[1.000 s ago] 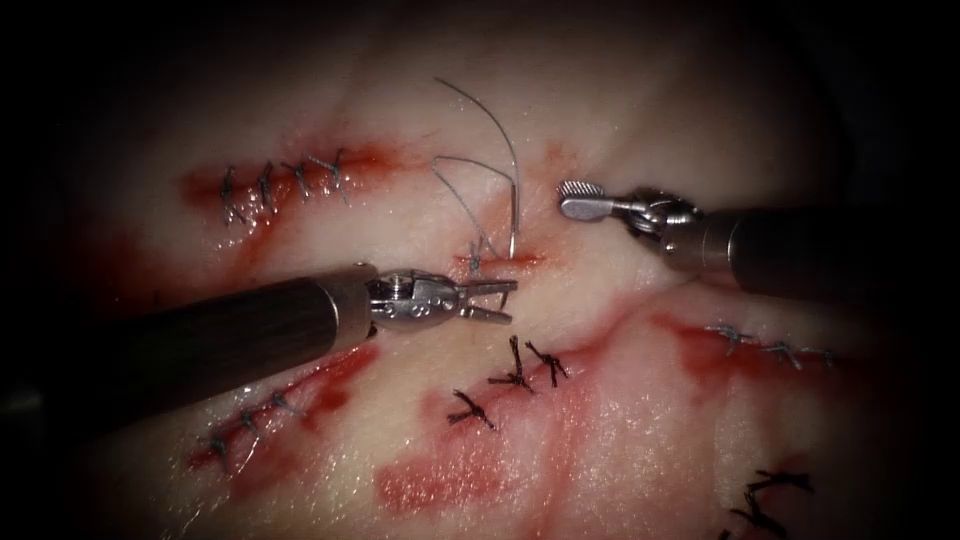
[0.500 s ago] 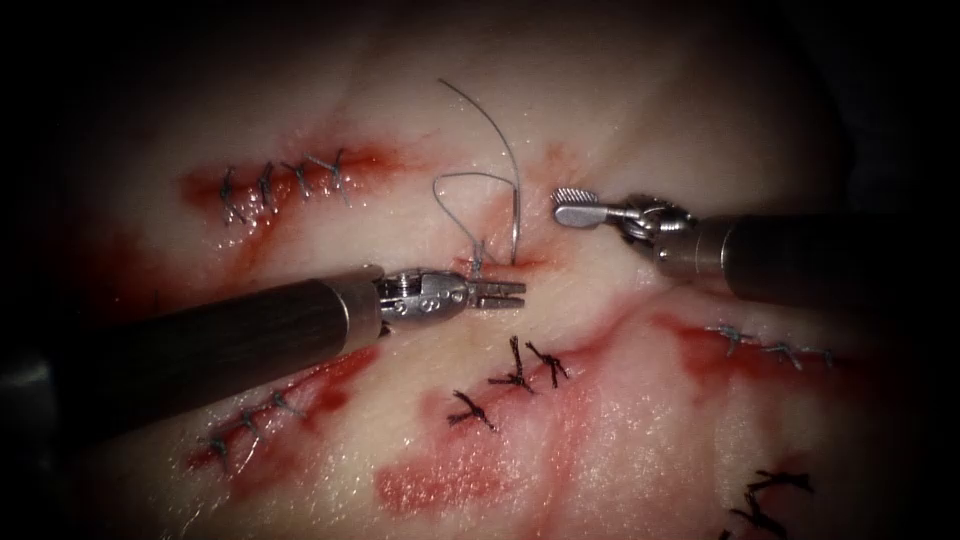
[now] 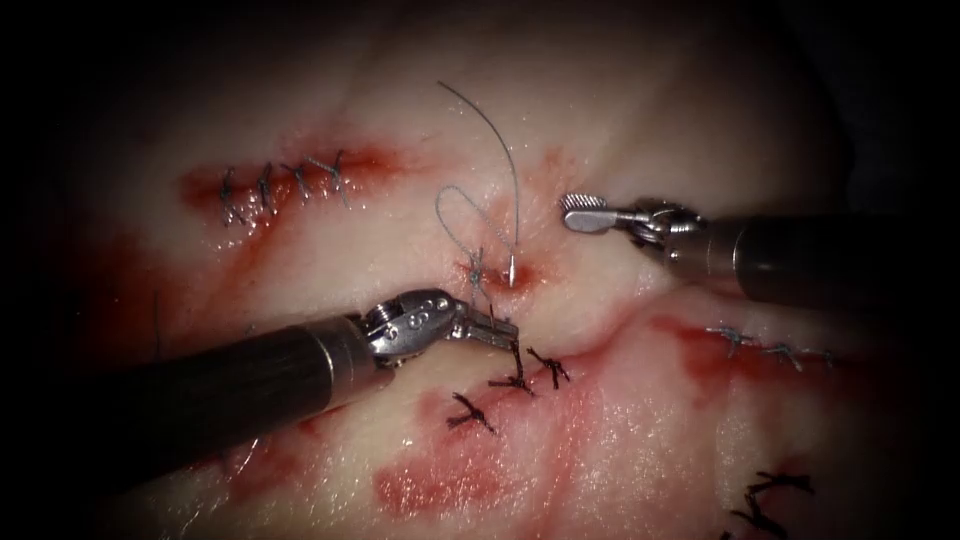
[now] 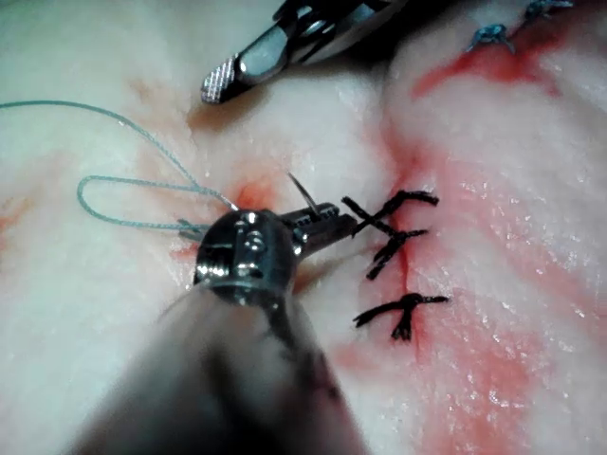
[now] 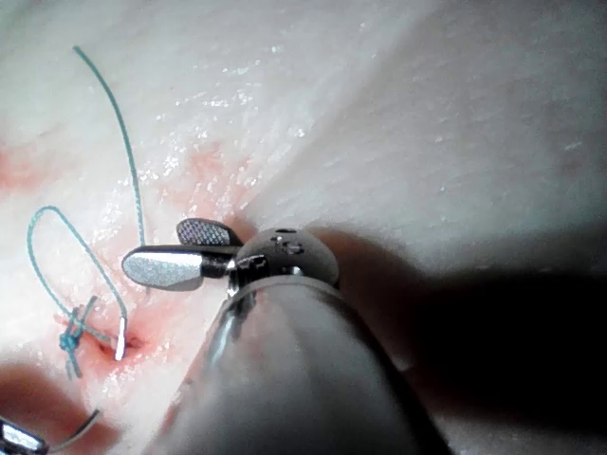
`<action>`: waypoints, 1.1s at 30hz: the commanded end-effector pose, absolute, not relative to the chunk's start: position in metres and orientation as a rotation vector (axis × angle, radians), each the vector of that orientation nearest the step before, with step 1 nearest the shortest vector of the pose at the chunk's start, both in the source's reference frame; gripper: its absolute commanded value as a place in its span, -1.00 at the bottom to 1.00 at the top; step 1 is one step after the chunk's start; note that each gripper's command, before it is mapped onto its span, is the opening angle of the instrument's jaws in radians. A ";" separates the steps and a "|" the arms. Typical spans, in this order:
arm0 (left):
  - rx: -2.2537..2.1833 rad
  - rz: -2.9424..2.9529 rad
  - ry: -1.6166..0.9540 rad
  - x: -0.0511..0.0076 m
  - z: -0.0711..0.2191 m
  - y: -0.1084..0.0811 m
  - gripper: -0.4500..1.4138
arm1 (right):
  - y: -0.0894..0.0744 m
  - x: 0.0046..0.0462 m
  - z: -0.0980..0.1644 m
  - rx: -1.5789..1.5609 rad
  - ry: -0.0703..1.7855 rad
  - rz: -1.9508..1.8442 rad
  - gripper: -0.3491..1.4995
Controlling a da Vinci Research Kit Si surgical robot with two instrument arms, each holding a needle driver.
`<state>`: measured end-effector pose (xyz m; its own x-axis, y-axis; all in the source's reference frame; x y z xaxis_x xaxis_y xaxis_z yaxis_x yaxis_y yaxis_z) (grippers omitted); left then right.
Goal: Wound Closure
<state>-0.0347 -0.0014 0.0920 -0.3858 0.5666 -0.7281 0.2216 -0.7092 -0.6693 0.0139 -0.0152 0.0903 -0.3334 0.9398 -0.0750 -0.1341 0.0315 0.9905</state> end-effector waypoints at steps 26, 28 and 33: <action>-1.959 2.300 -0.860 -0.0308 0.077 -0.002 -1.00 | -0.017 0.0212 0.086 0.263 1.274 0.448 0.73; -1.988 2.339 -0.814 -0.0306 0.075 -0.002 -1.00 | -0.018 0.0218 0.086 0.278 1.265 0.388 0.49; -1.962 2.382 -0.814 -0.0307 0.075 -0.003 -1.00 | -0.018 0.0224 0.086 0.206 1.214 0.377 0.60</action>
<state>-0.0301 -0.0031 0.0742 -0.2477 0.2745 -0.9291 0.3513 -0.8683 -0.3502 0.0215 -0.0180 0.0858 0.3038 0.3915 -0.8686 -0.1729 0.9192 0.3538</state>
